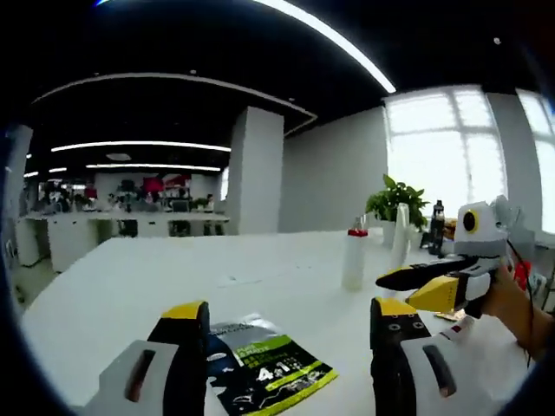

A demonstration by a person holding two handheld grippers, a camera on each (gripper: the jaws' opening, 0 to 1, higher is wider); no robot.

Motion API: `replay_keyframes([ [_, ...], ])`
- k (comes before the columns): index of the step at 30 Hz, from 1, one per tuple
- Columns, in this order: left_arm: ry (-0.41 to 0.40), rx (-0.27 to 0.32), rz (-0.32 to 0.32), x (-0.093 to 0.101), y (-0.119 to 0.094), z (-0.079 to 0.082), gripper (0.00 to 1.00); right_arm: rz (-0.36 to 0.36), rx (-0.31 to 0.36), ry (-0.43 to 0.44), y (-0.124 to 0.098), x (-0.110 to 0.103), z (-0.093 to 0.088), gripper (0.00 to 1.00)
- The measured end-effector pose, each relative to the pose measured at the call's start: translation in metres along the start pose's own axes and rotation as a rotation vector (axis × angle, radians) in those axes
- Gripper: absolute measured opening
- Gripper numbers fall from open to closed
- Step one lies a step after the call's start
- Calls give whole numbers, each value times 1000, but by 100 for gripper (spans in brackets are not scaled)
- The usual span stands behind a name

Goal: Arrange the skincare products in the storage area until every visible bottle or jar stands upright without overlapping.

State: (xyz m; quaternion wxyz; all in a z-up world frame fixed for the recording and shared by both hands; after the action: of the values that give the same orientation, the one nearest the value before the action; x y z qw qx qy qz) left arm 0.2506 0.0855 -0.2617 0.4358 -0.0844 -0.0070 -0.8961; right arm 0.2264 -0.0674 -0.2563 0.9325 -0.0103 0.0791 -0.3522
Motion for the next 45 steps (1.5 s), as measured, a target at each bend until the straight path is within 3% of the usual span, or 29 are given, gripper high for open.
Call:
replay_keyframes([
  [1, -8, 5, -4, 0, 0, 0, 78, -1, 2, 0, 0, 0, 0, 44],
  [2, 0, 58, -15, 1, -3, 3, 78, 0, 13, 9, 0, 1, 2, 45],
  [4, -21, 61, 7, -1, -7, 0, 80, 0, 8, 11, 2, 2, 1, 44],
  [6, -31, 118, -28, 3, -12, 2, 93, 9, -13, 12, 4, -1, -1, 45],
  [7, -48, 86, -17, 2, -13, 1, 97, 18, -22, 10, 6, -4, -3, 46],
  [10, 29, 86, 3, 0, -20, -2, 98, 48, -50, -30, 11, -9, -4, 57],
  [15, 56, 37, 5, 1, -26, -11, 100, 75, -69, -62, 15, -18, -4, 76],
  [18, 55, 32, -32, 2, -29, -11, 100, 111, -31, -28, 24, -31, -2, 100],
  [21, 7, 119, -9, -5, -32, -4, 100, 149, -24, -25, 30, -38, 0, 100],
  [28, 8, 68, 4, -5, -34, -13, 100, 204, 1, -13, 21, -50, 12, 100],
  [31, 74, 19, -42, 2, -34, -18, 100, 199, -28, -73, 11, -50, 10, 100],
  [33, 93, 20, -45, 5, -32, -18, 100, 183, -31, -84, 4, -47, 9, 100],
  [37, 117, 1, -77, 12, -31, -19, 100, 160, -71, -83, -18, -33, 5, 100],
  [41, 77, -15, -105, 15, -28, -23, 100, 139, -204, -176, -35, -20, -11, 100],
  [43, 59, -18, -118, 16, -25, -26, 100, 135, -271, -178, -41, -17, -18, 100],
  [45, 57, -34, -125, 17, -22, -30, 100, 146, -281, -169, -44, -18, -19, 100],
])
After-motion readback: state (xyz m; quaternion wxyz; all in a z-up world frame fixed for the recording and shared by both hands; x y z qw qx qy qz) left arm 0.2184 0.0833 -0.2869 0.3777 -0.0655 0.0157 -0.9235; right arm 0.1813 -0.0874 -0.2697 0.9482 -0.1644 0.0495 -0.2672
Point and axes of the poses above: the point that each gripper's makers call its tool centre point, and the gripper's own axes: y roughly forward along the fingers, x roughly to its right, z roughly out of its top, the point moved 5 cm from there along -y, roughly backward along the fingers, and after that the axes turned 2 degrees about y, right-handed, at the moved point
